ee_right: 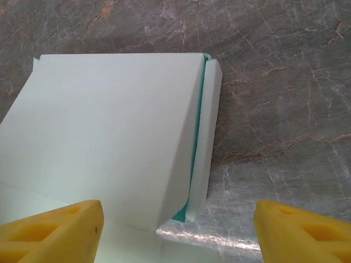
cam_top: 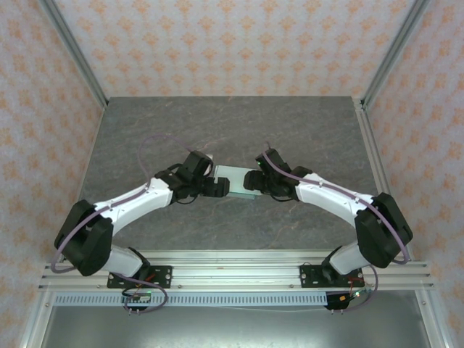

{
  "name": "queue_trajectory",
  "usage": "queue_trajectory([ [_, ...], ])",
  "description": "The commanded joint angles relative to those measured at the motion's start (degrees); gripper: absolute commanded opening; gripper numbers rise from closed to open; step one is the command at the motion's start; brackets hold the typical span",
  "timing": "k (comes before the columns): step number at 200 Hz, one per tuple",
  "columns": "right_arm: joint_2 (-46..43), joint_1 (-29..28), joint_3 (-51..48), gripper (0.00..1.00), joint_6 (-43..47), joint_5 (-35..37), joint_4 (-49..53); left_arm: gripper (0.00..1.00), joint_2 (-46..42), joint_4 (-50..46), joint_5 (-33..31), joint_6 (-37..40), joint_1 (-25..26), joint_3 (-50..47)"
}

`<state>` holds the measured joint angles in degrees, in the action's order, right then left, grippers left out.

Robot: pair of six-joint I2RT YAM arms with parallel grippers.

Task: Fold the paper box

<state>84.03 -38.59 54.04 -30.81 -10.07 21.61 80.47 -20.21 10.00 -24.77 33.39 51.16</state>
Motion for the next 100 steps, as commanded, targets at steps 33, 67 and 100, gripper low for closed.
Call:
queue_trajectory([
  [33, 1.4, -0.4, 2.7, 0.73, 1.0, -0.1, 0.7, 0.96, 0.3, -3.6, -1.9, 2.7, 0.4, 3.4],
  [67, 0.0, -1.1, 1.0, 0.72, -1.1, -0.1, -0.5, 0.96, 1.0, -3.6, -2.9, 3.8, 0.4, 3.6],
  [100, -0.1, -2.9, 1.3, 0.71, -2.2, 2.6, 1.3, 0.91, 3.8, -1.9, 0.9, 3.9, 0.4, 4.4],
])
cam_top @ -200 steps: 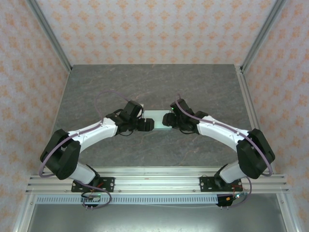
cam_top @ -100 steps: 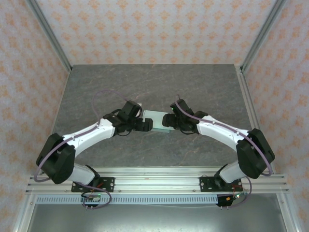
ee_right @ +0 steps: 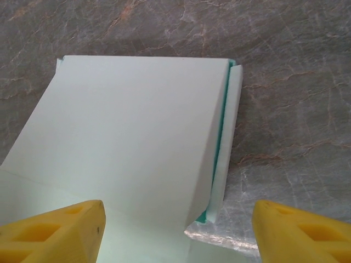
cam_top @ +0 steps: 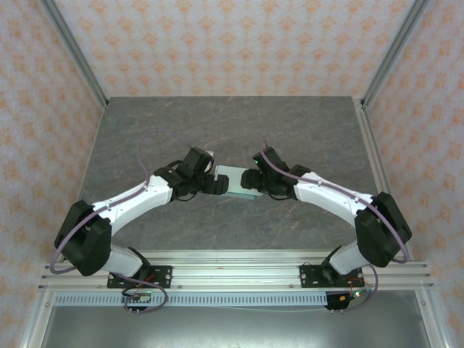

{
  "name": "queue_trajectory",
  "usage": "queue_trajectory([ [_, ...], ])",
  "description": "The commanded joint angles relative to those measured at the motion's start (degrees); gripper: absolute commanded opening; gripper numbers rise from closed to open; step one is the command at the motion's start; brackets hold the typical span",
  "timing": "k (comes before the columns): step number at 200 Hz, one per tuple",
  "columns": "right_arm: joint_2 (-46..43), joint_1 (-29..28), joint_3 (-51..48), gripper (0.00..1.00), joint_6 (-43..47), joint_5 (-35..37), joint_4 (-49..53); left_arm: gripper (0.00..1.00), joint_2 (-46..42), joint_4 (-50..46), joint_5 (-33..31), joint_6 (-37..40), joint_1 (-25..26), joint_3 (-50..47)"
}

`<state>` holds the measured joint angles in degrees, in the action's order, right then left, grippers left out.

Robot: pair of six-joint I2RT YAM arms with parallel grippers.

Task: Fold the paper box

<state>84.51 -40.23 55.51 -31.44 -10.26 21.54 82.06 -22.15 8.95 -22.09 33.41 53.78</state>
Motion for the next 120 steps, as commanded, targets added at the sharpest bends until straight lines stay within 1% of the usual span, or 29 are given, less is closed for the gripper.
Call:
queue_trajectory([
  [1, -0.6, -1.2, -0.1, 0.71, -1.6, 2.9, 1.4, 0.91, 2.3, 0.1, 2.0, 1.2, 0.4, 1.7],
  [25, -1.0, -1.9, -0.9, 0.71, -2.9, 4.5, 1.6, 0.89, 3.4, 1.3, 3.8, 0.5, 0.5, 0.9],
  [45, -1.4, -2.0, -1.7, 0.72, -3.8, 5.2, 1.2, 0.89, 3.7, 1.9, 4.5, 0.1, 0.5, 0.0],
  [120, -0.2, -2.0, -4.2, 0.73, -6.3, 0.7, -5.2, 0.88, 4.6, 3.8, 7.2, -1.2, 0.5, -0.5],
])
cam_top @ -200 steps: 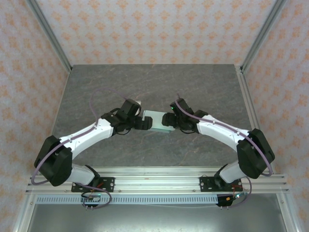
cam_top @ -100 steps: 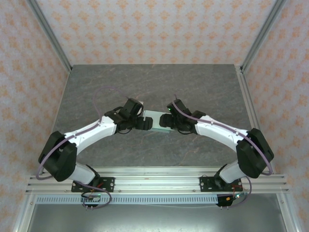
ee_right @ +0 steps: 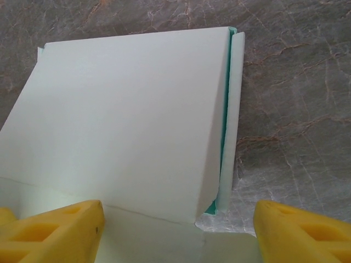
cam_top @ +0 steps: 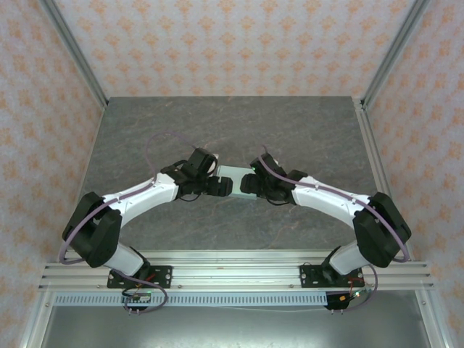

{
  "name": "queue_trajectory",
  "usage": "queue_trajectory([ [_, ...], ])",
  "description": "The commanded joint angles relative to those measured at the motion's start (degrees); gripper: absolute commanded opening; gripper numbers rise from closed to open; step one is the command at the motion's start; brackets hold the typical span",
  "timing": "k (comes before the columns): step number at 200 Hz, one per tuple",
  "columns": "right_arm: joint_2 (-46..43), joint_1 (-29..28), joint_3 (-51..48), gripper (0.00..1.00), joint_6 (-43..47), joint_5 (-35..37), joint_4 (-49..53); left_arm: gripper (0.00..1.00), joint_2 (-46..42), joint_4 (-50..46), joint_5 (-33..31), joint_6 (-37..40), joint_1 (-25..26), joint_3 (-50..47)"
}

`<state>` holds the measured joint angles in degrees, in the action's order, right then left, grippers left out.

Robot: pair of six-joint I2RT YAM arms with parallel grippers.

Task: Fold the paper box

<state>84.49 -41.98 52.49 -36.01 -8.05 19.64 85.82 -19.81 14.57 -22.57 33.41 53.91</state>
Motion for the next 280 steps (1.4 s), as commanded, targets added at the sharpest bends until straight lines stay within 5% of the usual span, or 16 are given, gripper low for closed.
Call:
queue_trajectory([
  [1, -0.3, -0.2, -1.2, 0.73, -1.8, -1.6, -3.4, 0.88, 0.8, 1.5, 1.7, -0.7, 0.6, -0.6],
  [104, -0.3, -0.2, -3.2, 0.64, -4.9, -4.5, -9.3, 0.75, 2.0, 4.5, 5.6, -2.5, 0.5, -1.4],
  [174, -0.7, -0.1, -3.4, 0.54, -5.5, -4.5, -9.2, 0.57, 1.5, 3.8, 5.7, -2.0, 0.5, -2.4],
  [252, 0.1, -0.1, -2.6, 0.50, -3.4, -3.5, -5.9, 0.57, 1.6, 1.6, 2.8, -0.2, 0.5, -3.2],
  [280, 0.8, 0.2, -1.5, 0.51, -2.3, -3.2, -4.8, 0.65, 1.2, -0.2, 0.1, 1.0, 0.5, -2.1],
])
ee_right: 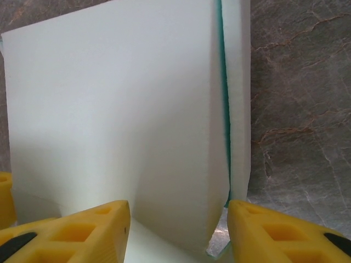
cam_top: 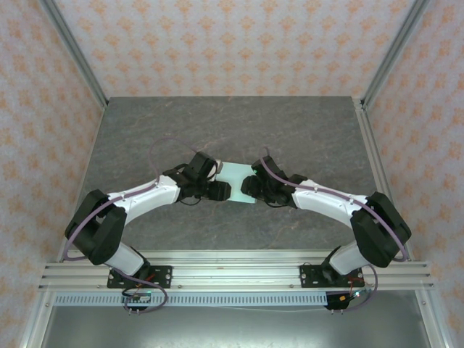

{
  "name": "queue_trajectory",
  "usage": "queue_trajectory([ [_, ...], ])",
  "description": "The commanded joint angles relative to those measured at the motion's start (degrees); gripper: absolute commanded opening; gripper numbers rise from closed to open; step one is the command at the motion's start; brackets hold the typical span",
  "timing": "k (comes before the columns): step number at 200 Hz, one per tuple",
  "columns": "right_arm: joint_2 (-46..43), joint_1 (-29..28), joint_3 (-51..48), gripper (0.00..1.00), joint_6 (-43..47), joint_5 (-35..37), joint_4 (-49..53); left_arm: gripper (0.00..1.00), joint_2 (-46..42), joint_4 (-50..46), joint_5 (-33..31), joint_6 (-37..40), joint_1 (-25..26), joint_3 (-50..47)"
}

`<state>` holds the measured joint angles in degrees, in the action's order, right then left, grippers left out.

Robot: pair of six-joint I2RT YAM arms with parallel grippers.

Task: Fold the paper box

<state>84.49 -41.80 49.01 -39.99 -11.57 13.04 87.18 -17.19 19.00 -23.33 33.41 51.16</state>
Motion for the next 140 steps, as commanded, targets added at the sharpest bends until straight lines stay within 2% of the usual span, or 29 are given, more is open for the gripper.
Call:
queue_trajectory([
  [1, 0.8, 0.0, 2.0, 0.51, 1.8, 0.4, 1.9, 0.65, -0.2, -3.0, -4.5, 1.8, 0.5, 0.6],
  [61, 1.9, 1.4, 5.6, 0.52, 4.1, 1.2, 5.0, 0.71, -1.7, -6.9, -9.8, 3.8, 0.3, 4.1],
  [140, 3.7, 2.6, 8.8, 0.61, 6.4, 2.2, 8.1, 0.74, 1.2, -6.6, -8.9, 4.2, -1.9, 8.8],
])
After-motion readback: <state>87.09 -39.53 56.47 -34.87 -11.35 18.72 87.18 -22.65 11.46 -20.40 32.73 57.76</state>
